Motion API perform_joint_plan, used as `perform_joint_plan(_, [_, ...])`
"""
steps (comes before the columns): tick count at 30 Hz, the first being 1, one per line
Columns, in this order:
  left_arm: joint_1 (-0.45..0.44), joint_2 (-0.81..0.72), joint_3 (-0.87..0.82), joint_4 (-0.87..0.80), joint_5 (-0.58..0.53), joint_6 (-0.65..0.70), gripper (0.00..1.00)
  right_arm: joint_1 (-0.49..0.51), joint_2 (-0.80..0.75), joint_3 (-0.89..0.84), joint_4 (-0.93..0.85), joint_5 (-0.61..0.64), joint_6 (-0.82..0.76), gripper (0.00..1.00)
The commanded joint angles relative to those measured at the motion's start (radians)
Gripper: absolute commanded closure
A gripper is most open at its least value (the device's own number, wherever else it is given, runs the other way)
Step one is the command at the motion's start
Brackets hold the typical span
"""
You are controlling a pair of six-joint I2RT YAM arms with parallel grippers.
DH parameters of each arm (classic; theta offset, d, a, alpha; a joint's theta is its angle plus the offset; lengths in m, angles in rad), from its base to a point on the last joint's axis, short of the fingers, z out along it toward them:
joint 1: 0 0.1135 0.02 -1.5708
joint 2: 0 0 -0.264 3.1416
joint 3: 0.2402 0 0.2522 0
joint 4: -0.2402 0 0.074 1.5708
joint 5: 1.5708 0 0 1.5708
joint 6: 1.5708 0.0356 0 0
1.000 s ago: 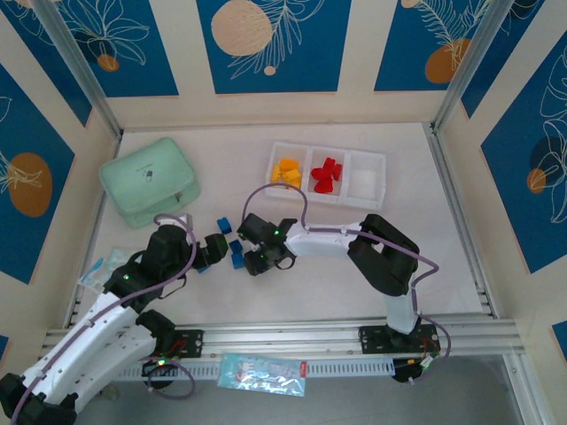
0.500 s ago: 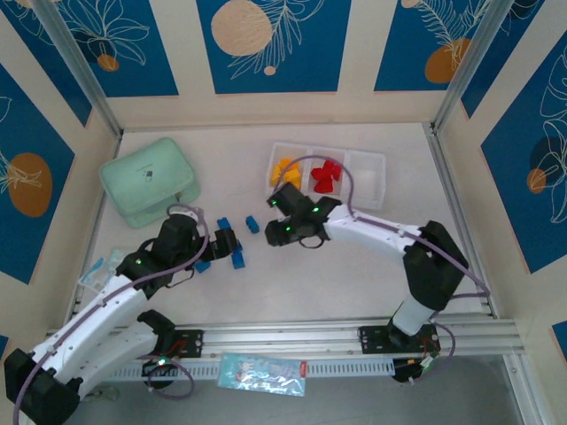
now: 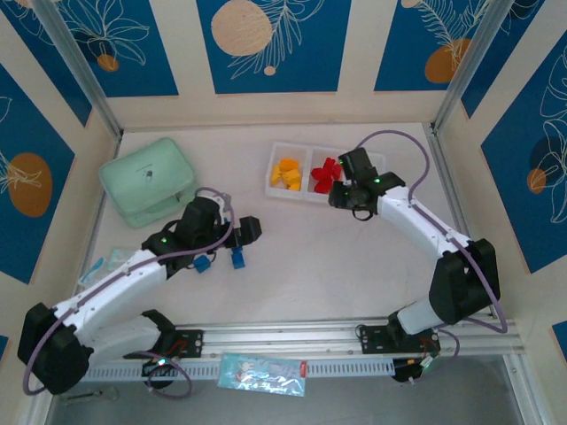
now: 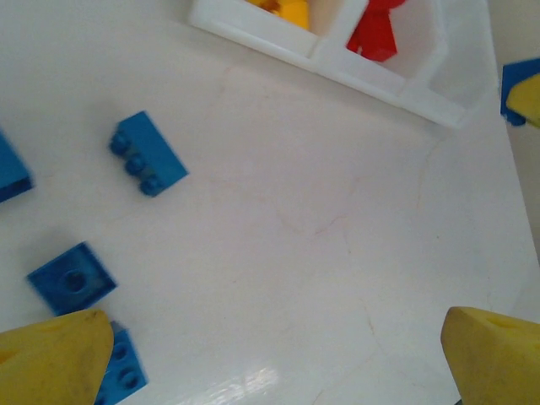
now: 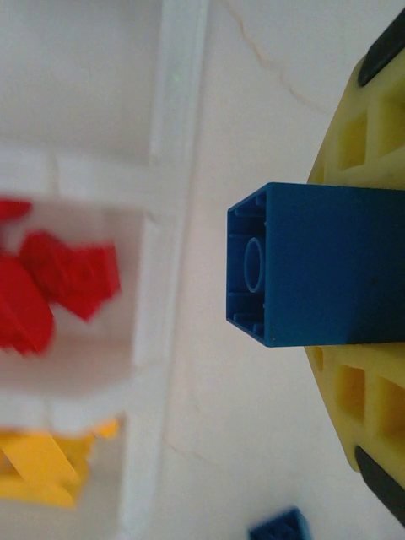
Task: Sort the legos into containers by color
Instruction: Place the lego in the container.
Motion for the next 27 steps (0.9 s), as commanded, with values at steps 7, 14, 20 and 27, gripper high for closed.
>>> perform_joint_plan(7, [-0.065, 0.162, 0.102, 0.183, 0.049, 0.007, 0.01, -0.166, 0.151, 0.069, 0.055, 0.014, -0.017, 0.75])
perform_joint_plan(14, [-0.068, 0.249, 0.165, 0.197, 0.073, 0.027, 0.01, -0.213, 0.292, 0.183, 0.065, -0.006, -0.033, 0.75])
perform_joint_plan(20, [-0.068, 0.270, 0.184, 0.202, 0.068, 0.037, 0.01, -0.248, 0.383, 0.266, 0.053, -0.009, -0.045, 0.73])
perform_joint_plan(27, [-0.067, 0.286, 0.211, 0.179, 0.058, 0.056, 0.01, -0.263, 0.417, 0.329, 0.032, -0.012, -0.078, 0.52])
